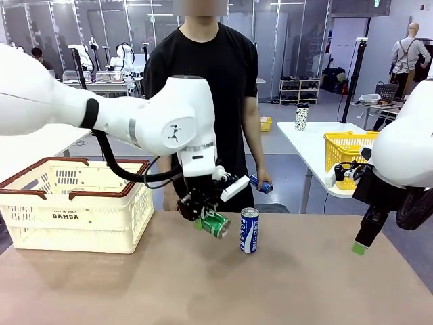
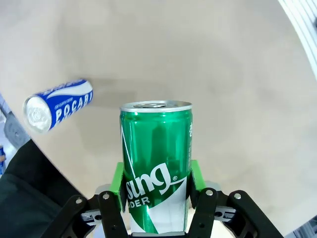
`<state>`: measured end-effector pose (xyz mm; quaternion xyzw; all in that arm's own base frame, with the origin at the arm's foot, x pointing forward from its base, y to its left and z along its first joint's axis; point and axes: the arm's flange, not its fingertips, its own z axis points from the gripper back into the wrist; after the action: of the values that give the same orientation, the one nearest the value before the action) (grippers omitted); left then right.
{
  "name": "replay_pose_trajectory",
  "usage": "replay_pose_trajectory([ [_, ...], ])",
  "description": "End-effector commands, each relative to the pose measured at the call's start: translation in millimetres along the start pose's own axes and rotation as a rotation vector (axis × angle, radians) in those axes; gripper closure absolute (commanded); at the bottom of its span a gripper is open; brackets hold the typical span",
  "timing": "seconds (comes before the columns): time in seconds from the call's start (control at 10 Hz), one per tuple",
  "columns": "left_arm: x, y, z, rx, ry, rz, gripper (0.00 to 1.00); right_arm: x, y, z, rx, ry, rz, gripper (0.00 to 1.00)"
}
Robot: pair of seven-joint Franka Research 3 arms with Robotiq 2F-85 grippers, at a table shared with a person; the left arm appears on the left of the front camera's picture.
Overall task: Place the drinks into the Shopping basket.
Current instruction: Pick up one drink and place it into the Shopping basket.
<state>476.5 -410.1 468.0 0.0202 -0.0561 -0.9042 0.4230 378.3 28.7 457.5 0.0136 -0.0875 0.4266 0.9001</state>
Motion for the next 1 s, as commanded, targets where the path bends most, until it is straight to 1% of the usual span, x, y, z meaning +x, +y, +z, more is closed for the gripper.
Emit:
replay_pose_trajectory([
  [0.0,-10,-10,18,0.003,0.048,0.029,0.66,-2,0,0,0.000,0.000,-0.002,0.00],
  [0.2,-14,-13,37,-0.005,0.039,0.027,0.66,-2,0,0,0.000,0.000,-0.002,0.00],
  [0.4,-16,-16,45,0.045,0.035,0.042,0.66,-2,0,0,0.000,0.000,-0.002,0.00],
  [0.5,-15,-8,33,0.017,0.029,0.027,0.66,-2,0,0,0.000,0.000,-0.002,0.00],
  [0.9,-15,-8,33,0.017,0.029,0.027,0.66,-2,0,0,0.000,0.000,-0.002,0.00],
])
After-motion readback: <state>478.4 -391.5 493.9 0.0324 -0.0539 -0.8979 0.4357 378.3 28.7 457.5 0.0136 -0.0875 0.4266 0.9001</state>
